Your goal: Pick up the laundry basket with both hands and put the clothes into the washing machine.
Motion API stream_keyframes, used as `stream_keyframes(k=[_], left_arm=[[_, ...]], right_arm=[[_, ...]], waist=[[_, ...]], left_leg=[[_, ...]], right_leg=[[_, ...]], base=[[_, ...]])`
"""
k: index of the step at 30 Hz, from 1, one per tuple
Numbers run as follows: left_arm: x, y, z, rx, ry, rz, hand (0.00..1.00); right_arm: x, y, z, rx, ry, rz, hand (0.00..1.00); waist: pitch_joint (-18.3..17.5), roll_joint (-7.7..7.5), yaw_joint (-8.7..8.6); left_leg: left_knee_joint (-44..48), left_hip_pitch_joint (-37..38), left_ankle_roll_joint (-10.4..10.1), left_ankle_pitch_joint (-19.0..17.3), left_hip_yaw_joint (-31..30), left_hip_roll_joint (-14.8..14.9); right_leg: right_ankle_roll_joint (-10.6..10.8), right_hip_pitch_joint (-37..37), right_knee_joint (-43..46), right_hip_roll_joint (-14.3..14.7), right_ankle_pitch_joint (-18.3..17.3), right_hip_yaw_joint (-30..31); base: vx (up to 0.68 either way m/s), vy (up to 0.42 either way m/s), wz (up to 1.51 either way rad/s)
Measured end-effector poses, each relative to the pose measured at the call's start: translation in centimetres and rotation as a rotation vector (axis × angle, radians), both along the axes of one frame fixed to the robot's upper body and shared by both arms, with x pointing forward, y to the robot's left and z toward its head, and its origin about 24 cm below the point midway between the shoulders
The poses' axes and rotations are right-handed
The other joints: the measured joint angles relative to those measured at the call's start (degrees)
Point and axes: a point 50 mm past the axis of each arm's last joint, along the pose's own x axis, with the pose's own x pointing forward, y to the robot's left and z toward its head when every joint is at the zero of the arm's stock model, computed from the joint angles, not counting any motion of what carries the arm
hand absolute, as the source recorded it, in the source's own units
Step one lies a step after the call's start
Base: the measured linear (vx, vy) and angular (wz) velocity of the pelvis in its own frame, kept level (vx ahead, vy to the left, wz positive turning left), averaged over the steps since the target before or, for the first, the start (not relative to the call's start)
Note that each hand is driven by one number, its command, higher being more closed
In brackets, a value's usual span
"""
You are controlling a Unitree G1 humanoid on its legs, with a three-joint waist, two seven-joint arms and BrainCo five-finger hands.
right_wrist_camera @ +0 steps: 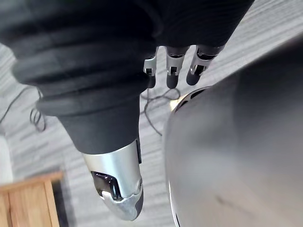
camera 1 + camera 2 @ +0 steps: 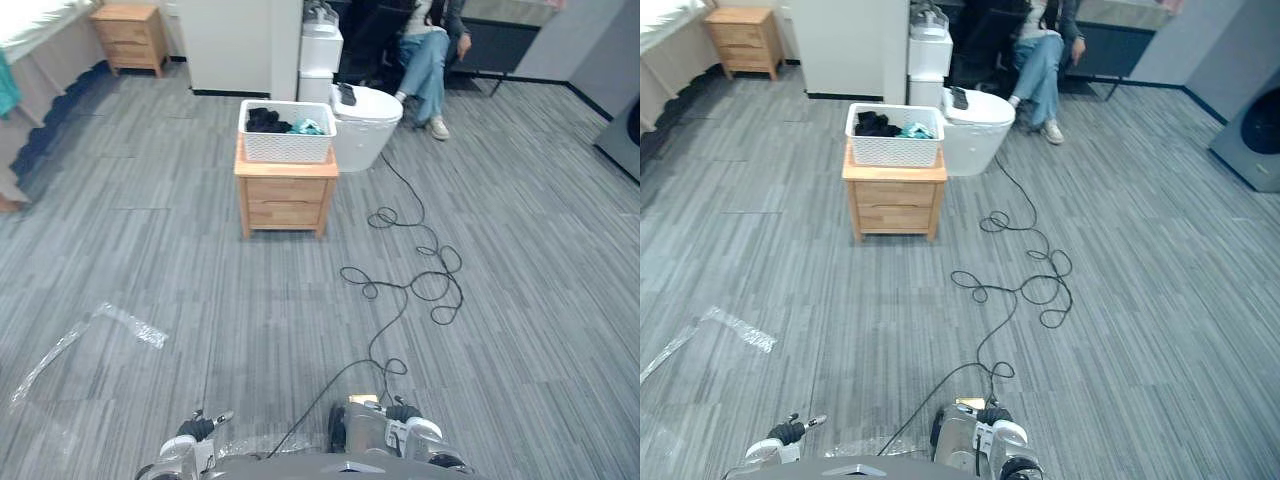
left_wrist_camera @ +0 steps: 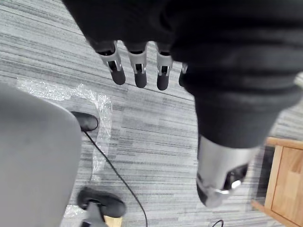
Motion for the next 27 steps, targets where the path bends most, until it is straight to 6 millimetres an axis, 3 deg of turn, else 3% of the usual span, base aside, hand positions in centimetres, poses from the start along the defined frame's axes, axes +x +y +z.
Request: stream_keyframes(k=[2, 3, 4, 5, 6, 7, 8, 9, 11, 13, 14, 16, 18, 19, 21, 22, 23, 24, 25, 26, 27], left_arm=[[-0.2, 0.1, 0.0, -0.013, -0.001, 0.042, 0.0], [-0.2, -0.1, -0.1, -0.02, -0.001, 0.048, 0.0], [-0.8, -0.8, -0.3, -0.045, 0.016, 0.057, 0.0], [-0.7, -1.1, -0.4, -0.059, 0.012, 0.069, 0.0], [0.0, -1.3, -0.1, -0.067, -0.021, 0.076, 0.0], [0.3, -1.3, 0.0, -0.067, -0.031, 0.077, 0.0], [0.0, -1.5, -0.1, -0.075, -0.025, 0.087, 0.0], [0.6, -1.3, 0.1, -0.068, -0.054, 0.091, 0.0], [1.0, -1.0, 0.3, -0.051, -0.073, 0.076, 0.0], [1.3, -0.6, 0.5, -0.046, -0.096, 0.091, 0.0], [1.4, -0.4, 0.6, -0.056, -0.11, 0.132, 0.0], [1.3, 0.3, 0.7, -0.063, -0.121, 0.201, 0.0], [0.1, 0.9, 0.4, -0.069, -0.099, 0.293, 0.0], [-1.6, 1.4, 0.1, -0.052, -0.063, 0.35, 0.0], [-3.0, 1.7, -0.2, -0.041, -0.021, 0.37, 0.0], [-5.1, 0.9, -0.7, -0.048, 0.053, 0.378, 0.0], [-5.9, 0.8, -0.9, -0.049, 0.081, 0.37, 0.0], [-6.7, 1.7, -0.8, -0.022, 0.099, 0.36, 0.0], [-6.7, 2.3, -0.7, -0.003, 0.099, 0.349, 0.0], [-6.3, 3.3, -0.4, 0.022, 0.087, 0.338, 0.0], [-5.9, 3.4, -0.4, 0.022, 0.078, 0.333, 0.0]], right_arm=[[-0.4, -0.6, -0.1, 0.003, 0.009, -0.067, 0.0], [-0.4, -0.9, 0.0, 0.0, 0.005, -0.075, 0.0], [-0.2, -1.4, 0.2, -0.014, -0.011, -0.083, 0.0], [-0.2, -1.6, 0.2, -0.017, -0.008, -0.081, 0.0], [0.1, -1.7, 0.3, -0.015, -0.008, -0.087, 0.0], [0.1, -1.7, 0.3, -0.016, -0.01, -0.086, 0.0], [0.4, -1.7, 0.5, -0.026, -0.016, -0.067, 0.0], [0.8, -1.6, 0.6, -0.035, -0.019, -0.031, 0.0], [1.2, -0.5, 0.6, -0.032, -0.021, 0.031, 0.0], [2.3, 0.0, 0.9, -0.031, -0.041, 0.062, 0.0], [3.1, 0.2, 1.2, -0.03, -0.058, 0.077, 0.0], [4.3, 0.7, 1.6, -0.026, -0.084, 0.096, 0.0], [4.8, 1.1, 1.8, -0.02, -0.097, 0.102, 0.0], [4.3, 0.7, 1.6, -0.04, -0.08, 0.129, 0.0], [3.8, 0.5, 1.4, -0.054, -0.069, 0.143, 0.0], [2.7, -0.3, 1.1, -0.079, -0.041, 0.157, 0.0], [2.0, -0.3, 0.8, -0.079, -0.022, 0.161, 0.0], [1.0, 0.8, 0.2, -0.046, 0.013, 0.168, 0.0], [0.6, 1.6, -0.1, -0.027, 0.024, 0.176, 0.0], [0.3, 2.5, -0.3, -0.002, 0.031, 0.179, 0.0], [0.0, 2.8, -0.4, 0.008, 0.04, 0.178, 0.0]], waist=[[0.31, -0.4, -0.81], [0.16, 0.43, -0.88], [-0.75, 2.72, -2.02], [-0.85, 3.54, -2.23], [-0.28, 4.51, -1.99], [0.05, 5.09, -1.68], [0.96, 5.79, -0.56], [1.65, 5.83, 0.5], [2.09, 4.98, 1.13], [2.19, 4.27, 1.57], [2.21, 4.25, 2.63], [2.47, 3.7, 4.05], [2.57, 3.51, 3.65], [2.15, 2.67, 3.58], [1.63, 2.51, 3.71], [0.33, 4.59, 3.33], [-0.27, 4.23, 3.77], [-1.56, 1.4, 4.09], [-2.31, -0.56, 3.97], [-3.23, -1.9, 4.21], [-3.24, -1.87, 4.03]], left_leg=[[1.46, 3.16, -1.18, -4.62, 0.18, 1.49], [2.49, 3.5, -1.28, -6.46, 0.09, 2.89], [4.46, 3.88, -0.05, -8.7, -0.31, 6.89], [11.74, 1.64, -0.2, -8.7, 0.0, 8.57], [27.37, -5.16, 0.01, -5.79, -0.43, 11.36], [35.21, -8.43, 0.59, -2.21, -1.05, 12.53], [49.54, -14.12, -0.19, 5.55, -2.95, 14.26], [60.55, -17.73, -0.91, 5.33, -3.23, 14.31], [67.28, -21.74, -1.34, 3.03, -1.46, 12.8], [61.91, -25.76, -1.85, 0.13, 2.51, 11.13], [54.54, -27.81, -2.33, -1.4, 4.55, 10.47], [41.55, -29.69, -2.11, -1.3, 5.09, 10.46], [26.48, -29.7, -2.05, 1.07, 1.07, 10.23], [14.9, -29.31, -2.67, 3.41, -4.5, 9.68], [11.82, -29.16, -3.06, 3.66, -5.35, 9.94], [10.96, -29.07, -2.8, 6.45, -5.08, 10.27], [12.32, -28.75, -4.1, 12.74, -4.81, 9.67], [14.07, -28.48, -6.1, 16.82, -3.69, 7.24], [14.51, -28.41, -5.2, 16.19, -2.94, 5.44], [15.53, -28.04, -3.8, 13.94, -2.01, 3.75], [16.33, -26.07, -2.27, 11.48, -1.8, 2.48]], right_leg=[[-0.58, -0.07, -2.47, -0.27, 2.79, 1.84], [-2.12, -0.45, -0.07, 0.37, 4.45, 1.58], [-3.2, -0.71, 3.82, 3.55, 5.05, 0.66], [-3.55, -0.45, 5.76, 4.97, 5.12, 0.27], [-4.97, 1.49, 6.65, 6.24, 3.15, -1.11], [-5.37, 3.32, 6.58, 6.92, 2.5, -1.92], [-6.6, 7.52, 5.75, 8.3, 0.42, -2.29], [-7.44, 12.58, 4.65, 9.5, -1.47, -1.63], [-7.8, 20.62, 0.92, 10.05, -2.12, 0.38], [-7.84, 26.68, -3.39, 9.93, -2.15, 2.9], [-7.36, 28.9, -5.08, 9.62, -2.44, 4.53], [-4.39, 31.76, -6.71, 8.29, -4.75, 6.23], [-2.05, 34.89, -7.24, 6.57, -7.89, 8.26], [-0.19, 36.69, -5.63, 3.97, -11.88, 10.75], [1.2, 38.03, -5.11, 2.47, -14.06, 12.29], [1.96, 40.34, -4.09, 1.85, -14.76, 13.72], [1.88, 40.74, -2.76, 0.92, -14.71, 14.82], [0.21, 39.88, 1.07, -1.81, -13.03, 16.17], [-0.06, 38.4, 3.66, -3.33, -11.31, 16.96], [0.23, 35.28, 8.99, -3.98, -5.4, 19.3], [0.47, 33.52, 14.43, -4.02, 2.49, 21.25]], base=[[0.53, -0.308, -0.21], [0.71, -0.392, 0.19], [0.54, -0.255, 0.41], [0.8, -0.454, 0.53], [0.68, -0.403, 0.34], [0.81, -0.49, 0.08], [0.69, -0.345, -0.18], [0.68, -0.315, -0.3], [0.63, -0.235, -0.32], [0.57, -0.151, -0.47], [0.52, -0.046, -0.95], [0.53, 0.007, -1.12], [0.51, 0.157, -0.86], [0.63, 0.383, -0.64], [0.62, 0.461, -0.56], [0.5, 0.426, -0.39], [0.64, 0.548, -0.3], [0.52, 0.431, -0.03], [0.67, 0.488, 0.13], [0.79, 0.534, 0.24], [0.77, 0.498, 0.17]])
